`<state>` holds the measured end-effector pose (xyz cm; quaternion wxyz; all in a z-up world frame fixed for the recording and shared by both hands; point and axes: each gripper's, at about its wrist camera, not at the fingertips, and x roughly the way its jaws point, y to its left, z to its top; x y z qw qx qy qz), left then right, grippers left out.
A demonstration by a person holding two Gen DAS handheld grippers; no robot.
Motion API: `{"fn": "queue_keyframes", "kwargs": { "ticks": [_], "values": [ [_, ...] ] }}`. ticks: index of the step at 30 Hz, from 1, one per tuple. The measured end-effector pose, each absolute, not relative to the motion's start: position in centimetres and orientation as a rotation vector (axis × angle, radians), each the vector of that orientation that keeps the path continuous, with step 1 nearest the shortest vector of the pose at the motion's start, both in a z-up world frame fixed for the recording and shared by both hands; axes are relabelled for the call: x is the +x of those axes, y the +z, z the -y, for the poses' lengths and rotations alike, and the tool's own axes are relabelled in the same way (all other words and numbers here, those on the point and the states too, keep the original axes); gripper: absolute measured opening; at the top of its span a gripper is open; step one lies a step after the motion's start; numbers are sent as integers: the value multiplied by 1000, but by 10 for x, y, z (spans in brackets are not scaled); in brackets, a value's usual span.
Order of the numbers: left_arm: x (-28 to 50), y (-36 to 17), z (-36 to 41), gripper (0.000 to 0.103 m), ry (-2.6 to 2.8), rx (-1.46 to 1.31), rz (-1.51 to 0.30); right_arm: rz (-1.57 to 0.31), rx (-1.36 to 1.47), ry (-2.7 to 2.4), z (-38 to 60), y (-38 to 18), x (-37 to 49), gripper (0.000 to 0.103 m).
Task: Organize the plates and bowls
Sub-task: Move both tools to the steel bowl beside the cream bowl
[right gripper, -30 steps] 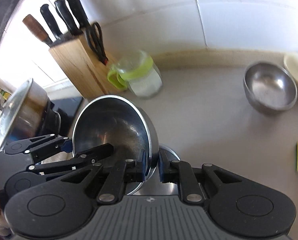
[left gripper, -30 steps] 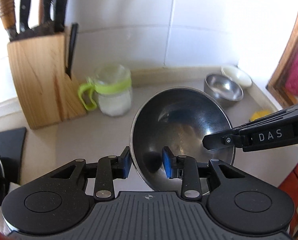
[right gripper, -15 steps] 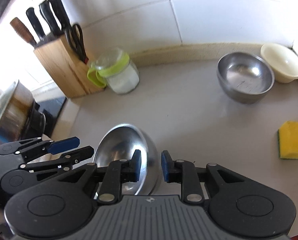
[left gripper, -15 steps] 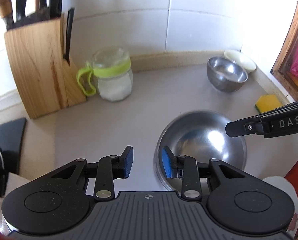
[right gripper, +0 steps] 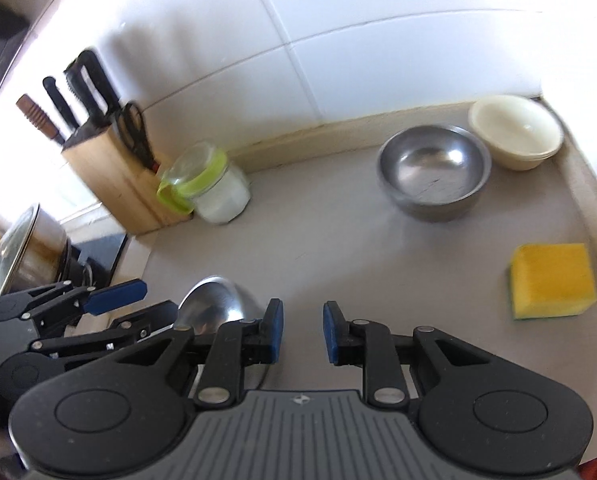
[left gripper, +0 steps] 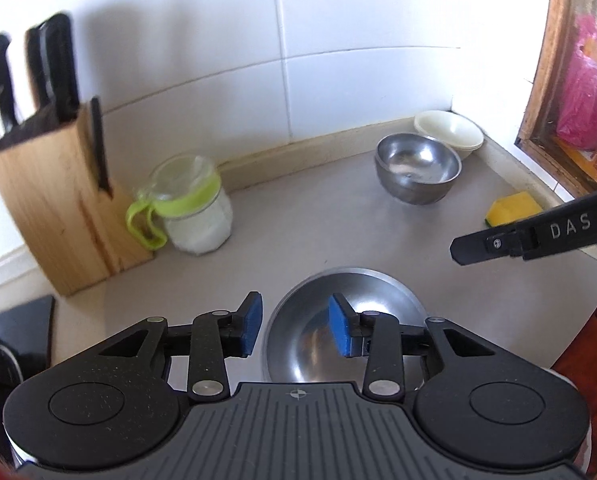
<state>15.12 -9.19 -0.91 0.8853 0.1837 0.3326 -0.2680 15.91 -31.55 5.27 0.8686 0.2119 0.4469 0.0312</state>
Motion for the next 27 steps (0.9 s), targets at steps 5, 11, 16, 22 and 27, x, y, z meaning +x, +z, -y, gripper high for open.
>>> {"fn": "queue_keyframes", "kwargs": {
  "ticks": [5,11,16,22,27],
  "values": [
    [155,-5,123,51,-579,427,-663,-899,459,6,346,61,162,26],
    [168,-2,164,54,-595,488,-632,-882,500,-47,382,60,173,27],
    [184,-6,191,57,-598,533,-624,-887,540,-77,408,47,185,28],
    [207,-19,217,57,-607,581,-643,-905,582,-119,429,27,201,30],
    [227,-29,240,62,-628,610,-646,-925,617,-159,443,7,216,30]
  ]
}}
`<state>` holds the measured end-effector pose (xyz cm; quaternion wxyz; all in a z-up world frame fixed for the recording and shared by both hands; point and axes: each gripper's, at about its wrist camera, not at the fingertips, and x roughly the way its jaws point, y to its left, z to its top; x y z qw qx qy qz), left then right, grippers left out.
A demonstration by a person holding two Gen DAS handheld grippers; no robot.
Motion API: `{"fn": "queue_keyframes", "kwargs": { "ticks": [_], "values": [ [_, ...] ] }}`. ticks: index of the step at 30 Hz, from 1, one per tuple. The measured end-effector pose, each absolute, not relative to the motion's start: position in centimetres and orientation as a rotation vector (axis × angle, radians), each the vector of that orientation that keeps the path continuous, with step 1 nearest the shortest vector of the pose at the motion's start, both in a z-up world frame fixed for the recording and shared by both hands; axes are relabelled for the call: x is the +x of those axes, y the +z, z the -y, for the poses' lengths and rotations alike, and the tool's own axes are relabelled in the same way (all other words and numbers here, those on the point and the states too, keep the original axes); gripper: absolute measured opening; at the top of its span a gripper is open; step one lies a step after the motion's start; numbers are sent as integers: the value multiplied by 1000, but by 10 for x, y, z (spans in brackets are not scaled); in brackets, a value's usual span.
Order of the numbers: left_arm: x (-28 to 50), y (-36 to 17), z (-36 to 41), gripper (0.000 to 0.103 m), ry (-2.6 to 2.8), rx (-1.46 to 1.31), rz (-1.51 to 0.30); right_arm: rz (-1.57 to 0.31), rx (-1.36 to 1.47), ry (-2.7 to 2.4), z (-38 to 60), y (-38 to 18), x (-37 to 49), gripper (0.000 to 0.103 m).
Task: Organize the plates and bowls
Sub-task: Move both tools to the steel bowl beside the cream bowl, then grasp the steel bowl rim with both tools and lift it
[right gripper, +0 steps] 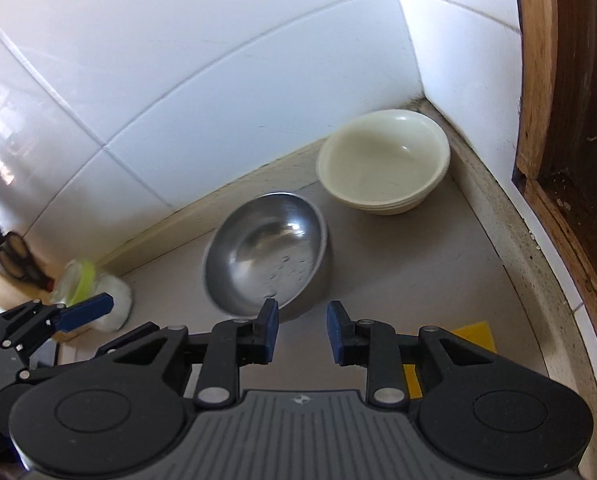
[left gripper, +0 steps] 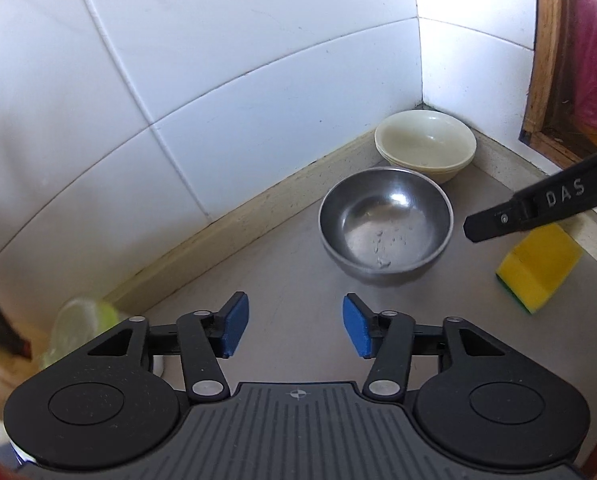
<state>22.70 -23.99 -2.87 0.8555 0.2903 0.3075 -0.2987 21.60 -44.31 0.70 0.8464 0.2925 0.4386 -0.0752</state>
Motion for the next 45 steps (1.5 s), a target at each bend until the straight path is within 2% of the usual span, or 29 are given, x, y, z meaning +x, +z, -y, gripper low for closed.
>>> {"fn": "queue_keyframes", "kwargs": {
  "ticks": [8,13,17,22,24,26,28,35,45],
  "values": [
    [267,-47,267,60,-643,596,-717,-937,663,-177,457,-11,233,34],
    [278,-49,266,57,-663,563,-750,-898,688,-167,461,-1,224,34],
    [282,-34,259,58,-694,516,-745,-865,680,-144,458,7,233,34],
    [290,-29,276,63,-707,478,-728,-945,694,-161,457,-21,260,34],
    [299,-43,286,58,-688,494,-751,-965,701,-160,457,-31,266,33],
    [310,-59,291,33,-666,497,-806,-961,721,-133,456,-35,267,27],
    [313,-67,292,22,-693,476,-844,-970,699,-126,452,-37,268,26],
    [291,-53,287,22,-687,532,-729,-973,718,-90,444,-36,258,24],
    [258,-5,257,26,-672,520,-629,-883,651,-56,418,16,233,24]
  ]
}}
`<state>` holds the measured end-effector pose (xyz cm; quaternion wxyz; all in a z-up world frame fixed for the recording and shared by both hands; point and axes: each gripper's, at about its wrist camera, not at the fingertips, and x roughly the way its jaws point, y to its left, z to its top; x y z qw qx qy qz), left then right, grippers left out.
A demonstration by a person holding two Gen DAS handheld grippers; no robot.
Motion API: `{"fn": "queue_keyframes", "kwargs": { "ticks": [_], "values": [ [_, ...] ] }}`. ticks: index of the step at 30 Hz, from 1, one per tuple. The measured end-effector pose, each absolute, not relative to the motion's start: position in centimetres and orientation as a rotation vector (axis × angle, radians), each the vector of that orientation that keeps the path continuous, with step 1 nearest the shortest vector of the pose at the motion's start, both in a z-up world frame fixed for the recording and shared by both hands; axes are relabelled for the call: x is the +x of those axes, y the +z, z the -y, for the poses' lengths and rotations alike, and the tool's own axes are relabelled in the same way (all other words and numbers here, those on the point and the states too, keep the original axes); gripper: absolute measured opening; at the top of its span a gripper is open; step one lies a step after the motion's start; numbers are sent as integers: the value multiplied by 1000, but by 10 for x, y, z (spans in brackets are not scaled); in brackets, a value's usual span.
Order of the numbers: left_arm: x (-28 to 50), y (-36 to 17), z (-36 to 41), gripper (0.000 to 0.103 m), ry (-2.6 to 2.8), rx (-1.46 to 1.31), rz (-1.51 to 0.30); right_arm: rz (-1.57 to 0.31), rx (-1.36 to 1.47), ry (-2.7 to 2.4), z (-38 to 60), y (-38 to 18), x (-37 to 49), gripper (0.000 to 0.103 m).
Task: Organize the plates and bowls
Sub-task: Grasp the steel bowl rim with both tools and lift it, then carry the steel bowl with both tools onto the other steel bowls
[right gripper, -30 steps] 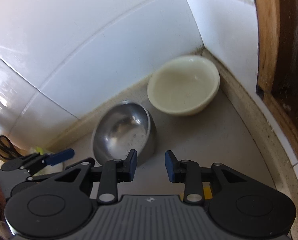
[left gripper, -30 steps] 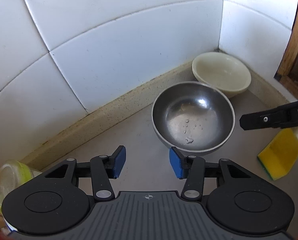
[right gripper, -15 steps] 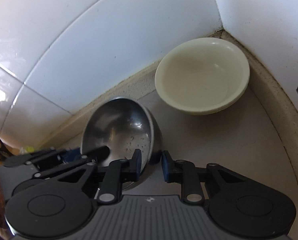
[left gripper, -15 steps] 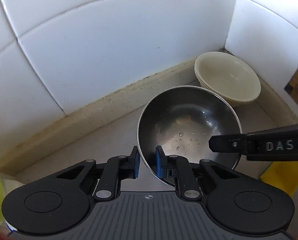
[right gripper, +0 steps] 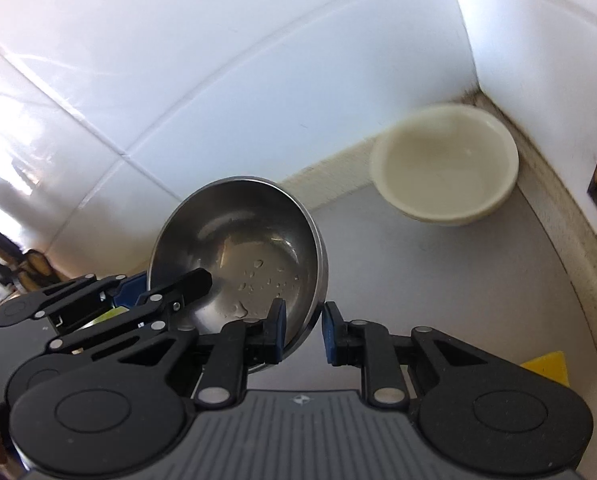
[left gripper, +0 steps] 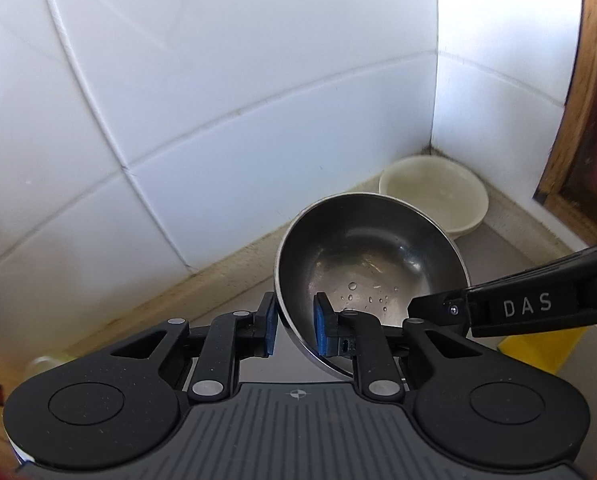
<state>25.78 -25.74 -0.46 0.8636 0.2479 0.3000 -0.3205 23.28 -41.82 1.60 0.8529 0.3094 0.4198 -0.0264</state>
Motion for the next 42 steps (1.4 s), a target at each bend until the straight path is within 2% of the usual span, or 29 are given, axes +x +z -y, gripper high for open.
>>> {"fn": "queue_keyframes", "kwargs": {
  "ticks": [9,17,31,42],
  "values": [
    [210,46,203,32,-644,483,-519,-828,583,4,371,67,203,24],
    [174,61,157,36,-621,469,-484,-828,549,49,330,83,175,24],
    [137,62,96,38,-608,447,-493,-863,507,82,270,91,138,24],
    [133,36,69,39,-621,435,-568,-959,492,76,244,67,132,24]
  ]
}}
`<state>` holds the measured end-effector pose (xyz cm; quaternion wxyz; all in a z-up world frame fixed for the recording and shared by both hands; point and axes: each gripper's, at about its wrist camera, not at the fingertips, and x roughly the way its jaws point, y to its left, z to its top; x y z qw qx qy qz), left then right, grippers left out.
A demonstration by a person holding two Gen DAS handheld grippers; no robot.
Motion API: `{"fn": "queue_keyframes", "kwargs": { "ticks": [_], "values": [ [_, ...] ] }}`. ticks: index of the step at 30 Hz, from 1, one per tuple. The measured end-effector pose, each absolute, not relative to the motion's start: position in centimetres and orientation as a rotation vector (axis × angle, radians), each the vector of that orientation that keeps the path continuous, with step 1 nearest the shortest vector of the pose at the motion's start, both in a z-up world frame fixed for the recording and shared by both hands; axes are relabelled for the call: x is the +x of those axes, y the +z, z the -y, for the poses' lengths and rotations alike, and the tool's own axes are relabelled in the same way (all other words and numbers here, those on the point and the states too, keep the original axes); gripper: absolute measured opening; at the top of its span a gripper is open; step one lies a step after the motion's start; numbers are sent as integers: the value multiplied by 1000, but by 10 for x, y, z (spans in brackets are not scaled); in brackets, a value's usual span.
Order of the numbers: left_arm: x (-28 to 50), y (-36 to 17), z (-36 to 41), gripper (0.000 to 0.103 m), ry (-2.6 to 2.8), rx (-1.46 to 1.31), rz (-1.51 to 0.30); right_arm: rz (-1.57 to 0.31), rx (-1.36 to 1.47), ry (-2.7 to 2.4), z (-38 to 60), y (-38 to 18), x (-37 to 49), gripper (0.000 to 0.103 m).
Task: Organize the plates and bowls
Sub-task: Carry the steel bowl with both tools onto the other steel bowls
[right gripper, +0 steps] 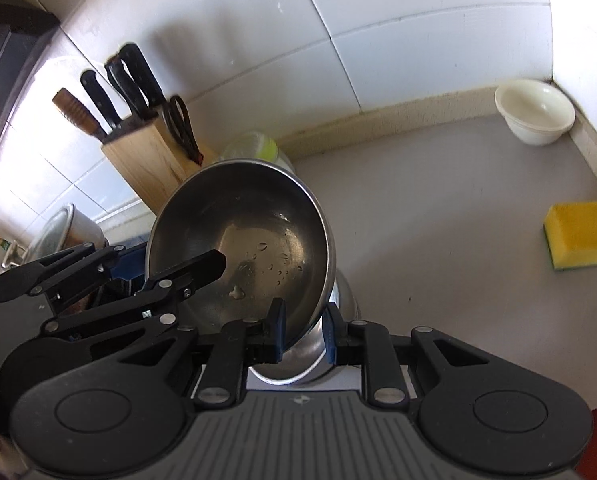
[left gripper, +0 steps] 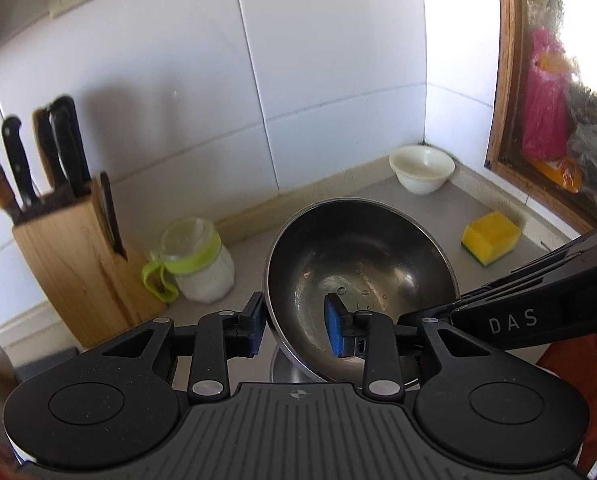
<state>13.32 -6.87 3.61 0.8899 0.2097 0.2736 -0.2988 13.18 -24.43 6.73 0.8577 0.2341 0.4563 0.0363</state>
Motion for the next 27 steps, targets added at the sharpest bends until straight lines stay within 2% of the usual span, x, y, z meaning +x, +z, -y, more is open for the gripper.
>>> {"fn": "queue_keyframes", "kwargs": {
  "ticks": [12,14,19,22,25,27],
  "values": [
    [145,4,44,43,-615,421,-650,-1026,421,49,230,47,141,29],
    [147,4,36,51,-615,406,-649,-1023,408,40,231,47,141,29],
    [142,6,18,53,-621,386,-638,-1032,401,37,233,43,146,29],
    [135,5,11,59,-637,397,-633,-1020,403,37,235,44,149,30],
    [127,0,8,62,-649,411,-627,-1014,407,58,238,45,152,41],
    [123,-4,8,63,-659,412,-627,-1010,399,70,237,45,154,43]
  ]
}}
